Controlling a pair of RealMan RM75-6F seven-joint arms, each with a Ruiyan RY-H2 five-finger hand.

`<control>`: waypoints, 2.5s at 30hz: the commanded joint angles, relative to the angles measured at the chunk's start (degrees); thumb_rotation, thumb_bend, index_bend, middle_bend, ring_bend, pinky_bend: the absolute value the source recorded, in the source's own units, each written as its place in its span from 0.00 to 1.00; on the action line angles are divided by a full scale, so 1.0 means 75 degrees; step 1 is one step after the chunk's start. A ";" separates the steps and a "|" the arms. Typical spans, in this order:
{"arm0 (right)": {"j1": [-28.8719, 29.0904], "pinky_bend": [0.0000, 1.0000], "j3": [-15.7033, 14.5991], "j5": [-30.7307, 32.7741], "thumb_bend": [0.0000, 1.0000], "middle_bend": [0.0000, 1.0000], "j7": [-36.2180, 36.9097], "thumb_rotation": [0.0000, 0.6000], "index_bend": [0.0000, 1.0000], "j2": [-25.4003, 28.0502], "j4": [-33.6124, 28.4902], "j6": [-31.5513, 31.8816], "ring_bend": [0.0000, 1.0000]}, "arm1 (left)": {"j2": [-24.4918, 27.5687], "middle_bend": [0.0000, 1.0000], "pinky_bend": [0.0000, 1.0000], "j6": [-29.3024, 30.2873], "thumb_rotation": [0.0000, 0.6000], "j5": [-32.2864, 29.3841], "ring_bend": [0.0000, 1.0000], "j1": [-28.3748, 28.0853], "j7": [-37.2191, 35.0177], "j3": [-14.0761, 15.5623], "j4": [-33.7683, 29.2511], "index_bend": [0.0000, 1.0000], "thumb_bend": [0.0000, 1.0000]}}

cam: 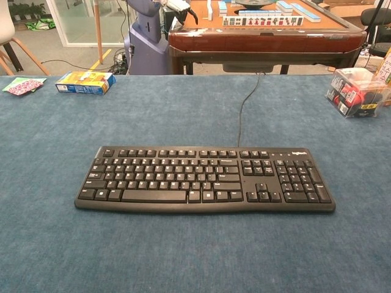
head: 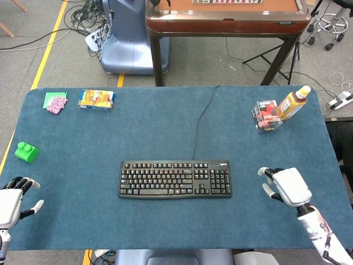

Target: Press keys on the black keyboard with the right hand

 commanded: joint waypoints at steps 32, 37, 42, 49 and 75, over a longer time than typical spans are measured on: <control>0.2950 1.00 0.0701 0.1967 1.00 1.00 -0.3970 1.00 0.41 -0.2011 -0.0943 -0.3405 1.00 | 0.0133 0.39 0.45 0.0059 1.00 -0.0049 0.26 0.0128 0.0009 0.0013 -0.0105 0.46 0.17; 0.3190 1.00 0.0630 0.2305 1.00 1.00 -0.4385 1.00 0.41 -0.2220 -0.0945 -0.3533 1.00 | 0.0109 0.39 0.45 0.0011 1.00 -0.0130 0.26 0.0128 0.0074 -0.0007 -0.0070 0.46 0.17; 0.3399 1.00 0.0567 0.2594 1.00 1.00 -0.4640 1.00 0.41 -0.2458 -0.0899 -0.3602 1.00 | 0.0115 0.39 0.45 -0.0045 1.00 -0.0199 0.26 0.0123 0.0058 -0.0024 -0.0058 0.46 0.17; 0.3637 1.00 0.0410 0.2907 1.00 1.00 -0.4869 1.00 0.41 -0.2773 -0.0745 -0.3658 1.00 | 0.0092 0.39 0.45 -0.0108 1.00 -0.0356 0.26 0.0120 0.0067 -0.0084 0.0036 0.46 0.17; 0.4209 1.00 0.0087 0.3485 1.00 1.00 -0.5011 1.00 0.41 -0.3360 -0.0270 -0.3528 1.00 | 0.0101 0.39 0.45 -0.0257 1.00 -0.0568 0.27 0.0104 -0.0017 -0.0149 0.0091 0.46 0.17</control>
